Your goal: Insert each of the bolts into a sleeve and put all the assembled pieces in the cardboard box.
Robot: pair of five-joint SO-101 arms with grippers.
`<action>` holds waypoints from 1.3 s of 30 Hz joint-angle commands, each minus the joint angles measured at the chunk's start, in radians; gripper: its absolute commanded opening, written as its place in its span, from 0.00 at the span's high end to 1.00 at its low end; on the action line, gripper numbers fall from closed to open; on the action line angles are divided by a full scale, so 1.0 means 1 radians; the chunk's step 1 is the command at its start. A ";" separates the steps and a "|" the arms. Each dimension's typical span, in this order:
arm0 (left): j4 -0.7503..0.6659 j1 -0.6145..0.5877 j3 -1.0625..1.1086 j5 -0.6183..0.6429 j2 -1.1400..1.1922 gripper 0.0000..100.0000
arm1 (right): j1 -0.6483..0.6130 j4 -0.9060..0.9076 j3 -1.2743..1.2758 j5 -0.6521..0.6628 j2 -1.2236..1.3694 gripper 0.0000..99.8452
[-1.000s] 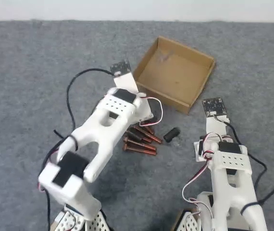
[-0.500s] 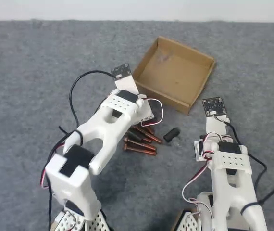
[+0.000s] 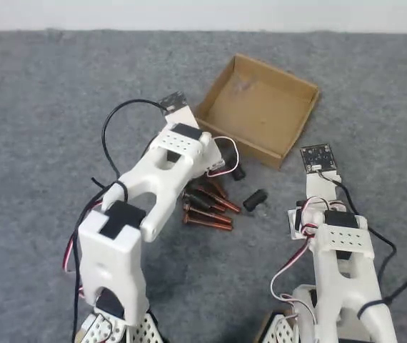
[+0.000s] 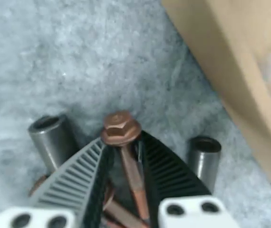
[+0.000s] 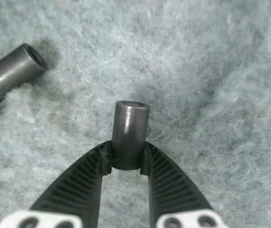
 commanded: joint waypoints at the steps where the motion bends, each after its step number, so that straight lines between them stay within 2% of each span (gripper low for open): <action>1: 0.055 -0.018 -0.104 0.008 0.018 0.92 | 0.012 -0.013 -0.006 0.012 -0.039 0.99; 6: 0.163 -0.018 -0.234 0.008 0.114 0.92 | 0.012 -0.013 -0.006 0.012 -0.039 0.99; 9: 0.238 -0.012 -0.312 0.003 0.170 0.99 | 0.012 -0.015 -0.006 0.012 -0.039 0.99; 12: 0.279 -0.006 -0.358 -0.003 0.199 0.99 | 0.012 -0.015 -0.006 0.012 -0.039 0.99; 22: 0.287 -0.002 -0.375 -0.341 0.026 0.99 | 0.012 -0.016 -0.006 0.011 -0.039 0.99; 26: 0.290 -0.009 -0.374 -0.411 -0.060 0.99 | 0.012 -0.028 -0.006 0.008 -0.039 0.99; 34: 0.468 -0.009 -0.375 -0.562 -0.264 0.99 | 0.012 -0.048 0.008 0.005 -0.039 0.99; 39: 0.493 -0.095 -0.294 -0.612 -0.350 0.99 | 0.012 -0.050 0.009 0.003 -0.039 0.99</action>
